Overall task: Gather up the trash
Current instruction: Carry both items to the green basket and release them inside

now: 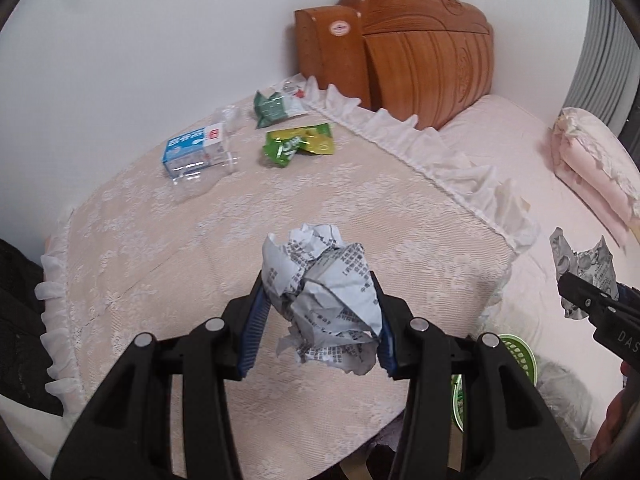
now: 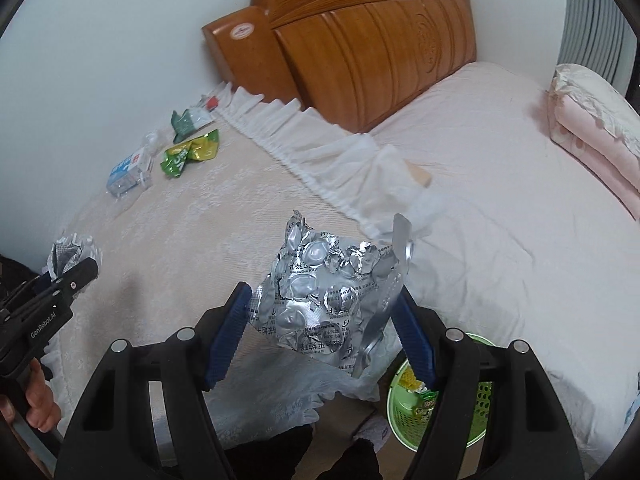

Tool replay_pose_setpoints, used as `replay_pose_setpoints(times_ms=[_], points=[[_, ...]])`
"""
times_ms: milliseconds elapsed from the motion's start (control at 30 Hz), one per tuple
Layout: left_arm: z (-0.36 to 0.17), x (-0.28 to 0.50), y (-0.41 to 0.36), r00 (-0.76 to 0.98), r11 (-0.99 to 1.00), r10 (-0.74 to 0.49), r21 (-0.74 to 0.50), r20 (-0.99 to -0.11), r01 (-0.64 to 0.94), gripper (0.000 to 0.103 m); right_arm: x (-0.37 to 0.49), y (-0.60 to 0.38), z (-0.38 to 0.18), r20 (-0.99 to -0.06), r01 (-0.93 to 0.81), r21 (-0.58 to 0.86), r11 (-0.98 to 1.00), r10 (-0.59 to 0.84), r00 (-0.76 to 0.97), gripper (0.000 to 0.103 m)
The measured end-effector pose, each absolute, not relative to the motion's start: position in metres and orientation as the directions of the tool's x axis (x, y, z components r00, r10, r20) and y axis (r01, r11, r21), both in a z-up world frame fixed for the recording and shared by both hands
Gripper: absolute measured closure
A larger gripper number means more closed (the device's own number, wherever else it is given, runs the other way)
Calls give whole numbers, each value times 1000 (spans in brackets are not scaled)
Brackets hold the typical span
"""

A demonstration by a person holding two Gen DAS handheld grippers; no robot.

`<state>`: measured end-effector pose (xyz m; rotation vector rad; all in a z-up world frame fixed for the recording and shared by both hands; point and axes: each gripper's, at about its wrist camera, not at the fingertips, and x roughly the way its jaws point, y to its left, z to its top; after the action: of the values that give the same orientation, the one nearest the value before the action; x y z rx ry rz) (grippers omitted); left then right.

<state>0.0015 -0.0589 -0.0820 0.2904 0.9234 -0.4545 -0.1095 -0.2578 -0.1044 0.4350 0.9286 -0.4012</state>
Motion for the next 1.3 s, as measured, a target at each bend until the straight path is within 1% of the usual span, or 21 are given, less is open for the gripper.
replay_pose_setpoints(times_ms=[133,267,367,467,567,733,967,1033,1067,1100,1167,1233,1267,1300], points=[[-82,-23,-93,497,831,-277,55,-823,554,58,-142,-286,-102,-822,545,186,818,-175,542,32],[-90,-51,-131,431,778,-315,30,-845,628,58,-179,-315,-102,-822,594,173,785,-217,526,32],[-112,-79,-169,330,698,-358,-16,-874,716,58,-209,-335,-105,-827,634,140,760,-262,497,31],[-146,-111,-211,193,598,-382,-83,-904,797,58,-238,-354,-113,-840,676,125,726,-285,462,31],[-183,-142,-248,94,516,-364,-117,-927,848,58,-265,-371,-124,-853,712,123,691,-293,432,31],[-232,-181,-290,28,437,-281,-101,-959,894,58,-309,-391,-147,-878,765,129,631,-287,384,31],[-250,-207,-308,0,373,-235,-90,-972,923,57,-345,-405,-166,-889,801,146,580,-278,363,30],[-254,-209,-311,-29,363,-214,-107,-976,926,53,-348,-406,-170,-892,805,147,574,-274,359,30],[-256,-211,-312,-41,360,-207,-115,-978,926,48,-350,-406,-172,-894,806,150,572,-270,358,30],[-256,-213,-313,-46,357,-205,-118,-978,926,40,-352,-407,-175,-896,807,154,570,-263,357,30],[-252,-216,-313,-15,353,-213,-92,-977,931,31,-354,-408,-179,-900,808,158,568,-254,355,30],[-244,-218,-312,25,343,-228,-56,-973,938,25,-355,-407,-183,-904,809,154,567,-249,347,30],[-239,-219,-311,43,340,-233,-40,-971,940,20,-356,-407,-186,-907,810,154,566,-245,344,30],[-233,-219,-310,59,340,-241,-27,-969,940,17,-357,-408,-188,-909,811,154,565,-241,341,30]])
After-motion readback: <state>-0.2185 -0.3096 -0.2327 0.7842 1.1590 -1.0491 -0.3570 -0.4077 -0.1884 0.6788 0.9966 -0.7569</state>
